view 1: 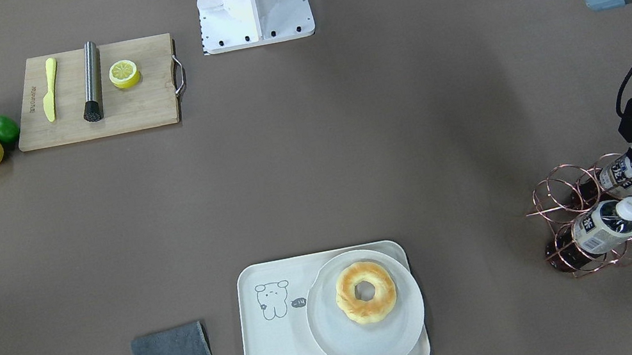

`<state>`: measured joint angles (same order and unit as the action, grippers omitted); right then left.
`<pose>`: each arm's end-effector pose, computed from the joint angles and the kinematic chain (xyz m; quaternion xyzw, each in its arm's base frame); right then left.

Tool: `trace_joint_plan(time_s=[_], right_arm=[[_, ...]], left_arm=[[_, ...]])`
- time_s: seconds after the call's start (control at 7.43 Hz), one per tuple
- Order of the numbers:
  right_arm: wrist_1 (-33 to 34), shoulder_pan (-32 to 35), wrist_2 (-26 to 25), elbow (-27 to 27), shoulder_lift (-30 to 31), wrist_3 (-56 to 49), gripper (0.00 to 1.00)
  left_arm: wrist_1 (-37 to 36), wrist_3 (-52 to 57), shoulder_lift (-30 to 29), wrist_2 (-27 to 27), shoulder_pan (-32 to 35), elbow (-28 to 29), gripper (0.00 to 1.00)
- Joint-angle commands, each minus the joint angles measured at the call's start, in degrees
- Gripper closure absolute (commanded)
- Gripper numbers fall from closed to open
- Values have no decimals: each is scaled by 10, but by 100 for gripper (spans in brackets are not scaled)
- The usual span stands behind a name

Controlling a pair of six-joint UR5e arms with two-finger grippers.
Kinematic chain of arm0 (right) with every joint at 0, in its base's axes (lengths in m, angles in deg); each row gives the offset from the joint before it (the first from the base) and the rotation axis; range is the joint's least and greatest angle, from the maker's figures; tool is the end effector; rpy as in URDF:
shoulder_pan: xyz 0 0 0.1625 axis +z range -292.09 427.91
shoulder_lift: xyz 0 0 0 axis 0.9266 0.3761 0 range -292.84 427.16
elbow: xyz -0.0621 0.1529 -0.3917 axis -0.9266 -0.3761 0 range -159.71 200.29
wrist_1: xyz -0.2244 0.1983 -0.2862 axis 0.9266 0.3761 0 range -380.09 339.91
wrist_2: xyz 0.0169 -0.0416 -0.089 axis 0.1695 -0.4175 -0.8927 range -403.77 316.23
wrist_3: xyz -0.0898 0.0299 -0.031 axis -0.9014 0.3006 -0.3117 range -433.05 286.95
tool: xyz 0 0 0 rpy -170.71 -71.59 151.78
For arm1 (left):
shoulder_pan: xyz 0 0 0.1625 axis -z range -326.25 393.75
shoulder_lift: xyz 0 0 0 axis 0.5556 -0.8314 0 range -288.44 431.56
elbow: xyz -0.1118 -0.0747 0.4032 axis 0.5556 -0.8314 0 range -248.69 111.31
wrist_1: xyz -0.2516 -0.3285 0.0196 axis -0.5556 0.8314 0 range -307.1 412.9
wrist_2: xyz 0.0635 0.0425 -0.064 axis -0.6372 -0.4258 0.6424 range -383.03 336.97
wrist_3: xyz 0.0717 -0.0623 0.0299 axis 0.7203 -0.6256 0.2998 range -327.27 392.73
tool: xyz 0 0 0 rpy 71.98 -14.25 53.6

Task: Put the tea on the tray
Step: 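Lower the left gripper and grasp a white-capped tea bottle in the rack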

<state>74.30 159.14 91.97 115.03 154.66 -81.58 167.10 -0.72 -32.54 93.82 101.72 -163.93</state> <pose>0.0730 -0.5091 0.6023 0.0559 -0.3851 -0.0683 0.9186 0.1459 -0.5958 0.4407 0.2189 0.3587 -0.0041 0.9074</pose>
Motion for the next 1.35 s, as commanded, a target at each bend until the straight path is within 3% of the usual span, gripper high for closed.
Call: trace_joint_plan(time_s=[0.0, 1.21], right_arm=[[0, 0, -1, 0, 0, 0, 0], [0, 3, -1, 3, -3, 4, 0]], left_arm=[[1, 0, 1, 37, -1, 7, 33], [-8, 8, -12, 37, 19, 26, 34]])
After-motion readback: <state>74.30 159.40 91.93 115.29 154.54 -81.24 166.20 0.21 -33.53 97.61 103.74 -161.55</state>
